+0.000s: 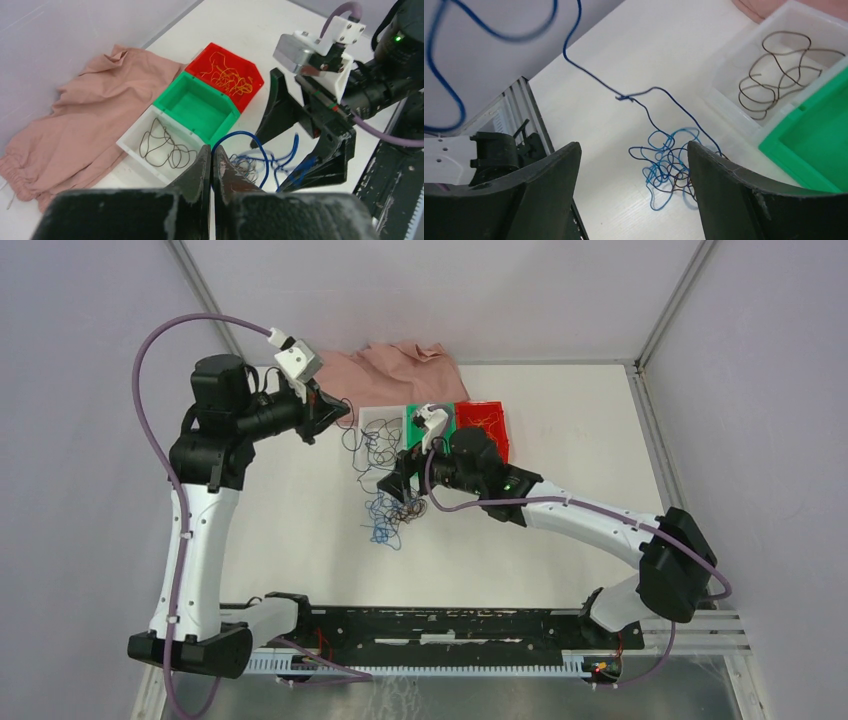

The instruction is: Untangle the cables

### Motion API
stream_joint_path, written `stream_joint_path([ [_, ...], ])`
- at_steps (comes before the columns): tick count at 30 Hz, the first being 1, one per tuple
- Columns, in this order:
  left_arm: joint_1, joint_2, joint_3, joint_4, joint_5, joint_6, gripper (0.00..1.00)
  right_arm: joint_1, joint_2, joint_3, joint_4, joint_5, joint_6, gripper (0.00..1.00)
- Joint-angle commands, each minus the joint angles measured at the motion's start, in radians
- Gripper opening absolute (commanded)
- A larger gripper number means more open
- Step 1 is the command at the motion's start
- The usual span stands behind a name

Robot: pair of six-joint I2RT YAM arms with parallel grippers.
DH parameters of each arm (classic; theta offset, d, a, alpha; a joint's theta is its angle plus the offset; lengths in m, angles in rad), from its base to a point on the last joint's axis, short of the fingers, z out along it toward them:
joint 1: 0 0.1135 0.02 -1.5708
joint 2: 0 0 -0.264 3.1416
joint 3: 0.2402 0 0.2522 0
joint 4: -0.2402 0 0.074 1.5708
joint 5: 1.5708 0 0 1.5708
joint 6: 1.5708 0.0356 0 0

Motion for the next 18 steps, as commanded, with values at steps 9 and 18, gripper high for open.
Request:
stream_joint_path([
  [9, -0.067, 0.012, 0.182, -0.061, 0.074, -0.181, 0.03, 0.089, 0.102, 0.163, 0.204, -0.027, -0.02, 0.83],
  [18, -0.079, 0.021, 0.312, -0.06, 0.129, -0.268, 0.03, 0.109, 0.206, 0.184, 0.222, 0.076, -0.012, 0.59],
])
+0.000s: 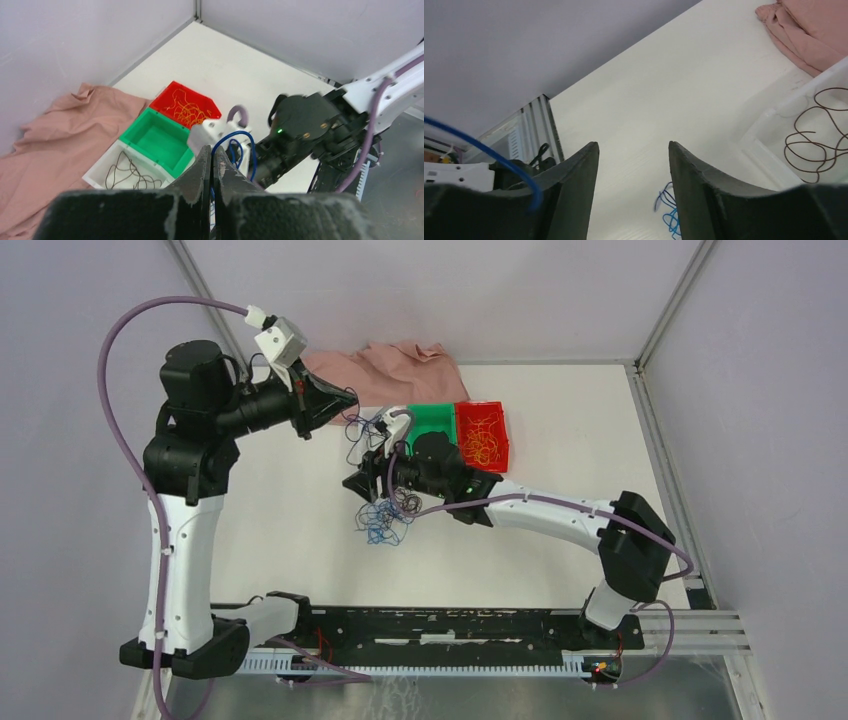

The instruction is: Untangle the cables

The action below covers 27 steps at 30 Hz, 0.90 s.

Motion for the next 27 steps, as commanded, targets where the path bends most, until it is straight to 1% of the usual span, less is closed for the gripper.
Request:
stream_joint_path([
  [1, -0.008, 0.003, 0.107, 0.018, 0.061, -0.092, 0.03, 0.001, 0.03, 0.007, 0.067, 0.063, -0.001, 0.55],
  [3, -0.007, 0.014, 0.146, 0.019, 0.072, -0.112, 0.03, 0.001, 0.037, -0.017, 0.068, 0.072, 0.003, 0.45],
  [4, -0.007, 0.021, 0.165, 0.019, 0.073, -0.12, 0.03, 0.0, 0.038, -0.032, 0.069, 0.074, 0.004, 0.42],
  [6, -0.007, 0.037, 0.206, 0.019, 0.068, -0.125, 0.03, 0.0, 0.028, -0.077, 0.074, 0.086, 0.007, 0.42],
  [7, -0.008, 0.044, 0.223, 0.019, 0.064, -0.126, 0.03, 0.0, 0.016, -0.106, 0.085, 0.096, 0.01, 0.44],
  [9, -0.007, 0.056, 0.237, 0.019, 0.059, -0.126, 0.03, 0.001, -0.022, -0.178, 0.124, 0.123, 0.015, 0.52],
  [11, -0.007, 0.058, 0.214, 0.026, 0.051, -0.124, 0.03, 0.0, -0.079, -0.238, 0.145, 0.157, 0.011, 0.61],
  [13, -0.008, 0.05, 0.165, 0.049, 0.046, -0.124, 0.03, 0.001, -0.147, -0.272, 0.126, 0.198, -0.001, 0.66],
  [16, -0.018, 0.04, 0.076, 0.081, 0.02, -0.109, 0.03, -0.006, -0.256, -0.296, 0.04, 0.257, -0.036, 0.7],
  [20, -0.075, 0.043, -0.052, 0.12, -0.075, -0.079, 0.03, -0.051, -0.368, -0.287, -0.15, 0.382, -0.052, 0.73],
  [23, -0.174, 0.069, -0.13, 0.157, -0.212, -0.041, 0.03, -0.132, -0.436, -0.285, -0.265, 0.477, -0.02, 0.73],
  [27, -0.251, 0.152, -0.171, 0.221, -0.295, -0.016, 0.03, -0.249, -0.492, -0.271, -0.44, 0.647, 0.034, 0.72],
])
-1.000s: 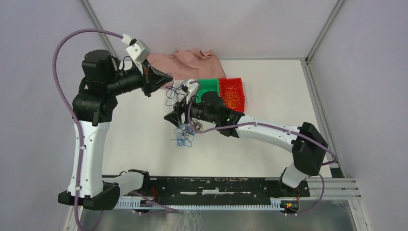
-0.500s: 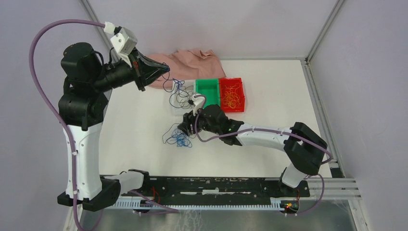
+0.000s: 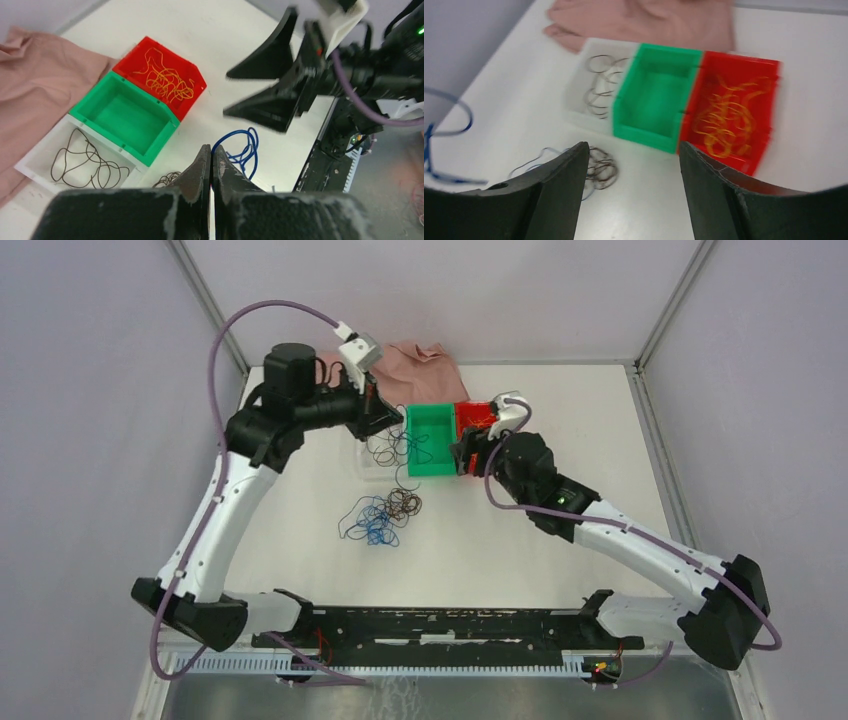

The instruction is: Untangle the cables

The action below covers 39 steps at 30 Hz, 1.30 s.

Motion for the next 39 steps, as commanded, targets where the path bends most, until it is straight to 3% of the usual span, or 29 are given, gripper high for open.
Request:
stream_joint_path([
  [1, -0.063, 0.083, -0.022, 0.132, -0.146, 0.068, 0.03, -0.102, -0.047, 0.043, -0.256, 0.273, 0.056, 0.72],
  [10, -0.066, 0.376, 0.062, 0.217, -0.281, 0.182, 0.03, -0.187, -0.097, 0.025, -0.404, 0.497, 0.121, 0.72],
  [22, -0.067, 0.692, 0.186, 0.315, -0.398, 0.222, 0.04, -0.209, -0.152, -0.017, -0.382, 0.497, 0.14, 0.72],
  [26, -0.068, 0.733, 0.21, 0.316, -0.424, 0.215, 0.35, -0.209, -0.159, -0.015, -0.382, 0.472, 0.137, 0.72],
  [28, -0.068, 0.734, 0.205, 0.318, -0.449, 0.215, 0.58, -0.209, -0.16, -0.014, -0.377, 0.455, 0.134, 0.72],
  [30, -0.068, 0.721, 0.197, 0.306, -0.445, 0.219, 0.73, -0.209, -0.159, -0.011, -0.374, 0.436, 0.132, 0.72],
  [39, -0.027, 0.556, 0.19, 0.126, -0.311, 0.23, 0.94, -0.184, -0.126, -0.026, -0.258, 0.18, 0.079, 0.7],
])
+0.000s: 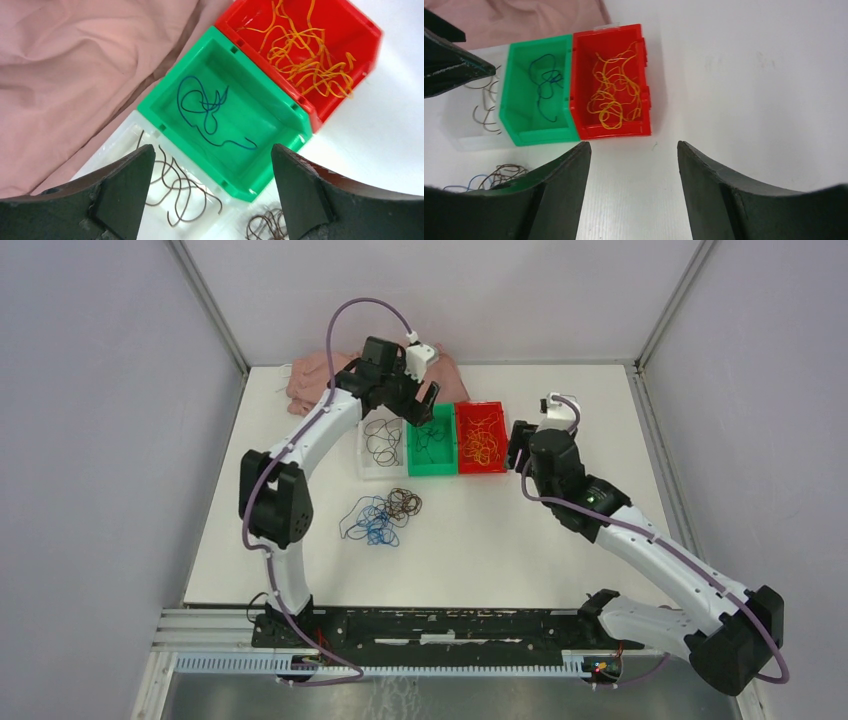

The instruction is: Untangle the cables

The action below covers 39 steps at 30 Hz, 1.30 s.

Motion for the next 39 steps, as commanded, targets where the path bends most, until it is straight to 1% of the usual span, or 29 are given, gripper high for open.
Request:
stream_joint_path([
  [1, 0.044, -0.184, 0.016, -0.107, 0.105, 0.046, 0.95, 0.042, 0.021, -0.011, 0.137, -0.172, -0.042, 0.7],
  [3, 0.074, -0.247, -0.033, -0.188, 0.166, 0.098, 0.96, 0.097, 0.059, -0.008, 0.172, -0.215, -0.072, 0.7],
  [5, 0.107, -0.325, -0.127, -0.266, 0.196, 0.182, 0.98, 0.156, 0.125, 0.019, 0.175, -0.229, -0.098, 0.71],
  [9, 0.194, -0.496, -0.377, -0.364, 0.23, 0.343, 0.99, 0.229, 0.212, 0.059, 0.189, -0.245, -0.123, 0.71],
  [10, 0.224, -0.528, -0.453, -0.393, 0.237, 0.385, 0.99, 0.235, 0.223, 0.059, 0.201, -0.254, -0.124, 0.71],
  [12, 0.267, -0.588, -0.559, -0.429, 0.247, 0.453, 1.0, 0.239, 0.231, 0.057, 0.219, -0.267, -0.121, 0.7],
  [13, 0.279, -0.616, -0.605, -0.439, 0.249, 0.485, 0.99, 0.239, 0.234, 0.056, 0.224, -0.269, -0.118, 0.7],
  [17, 0.285, -0.705, -0.794, -0.437, 0.27, 0.605, 0.88, 0.239, 0.252, 0.057, 0.232, -0.296, -0.111, 0.69],
  [19, 0.285, -0.726, -0.854, -0.414, 0.275, 0.626, 0.84, 0.239, 0.257, 0.059, 0.23, -0.308, -0.109, 0.68],
  [24, 0.285, -0.674, -0.886, -0.398, 0.258, 0.658, 0.74, 0.24, 0.245, 0.05, 0.221, -0.315, -0.11, 0.67],
  [31, 0.286, -0.642, -0.95, -0.268, 0.266, 0.673, 0.65, 0.24, 0.252, 0.051, 0.223, -0.322, -0.111, 0.64],
  [35, 0.286, -0.622, -0.962, -0.252, 0.259, 0.705, 0.64, 0.241, 0.264, 0.053, 0.223, -0.328, -0.104, 0.63],
  [39, 0.285, -0.63, -0.98, -0.198, 0.274, 0.714, 0.56, 0.24, 0.272, 0.053, 0.222, -0.327, -0.098, 0.61],
])
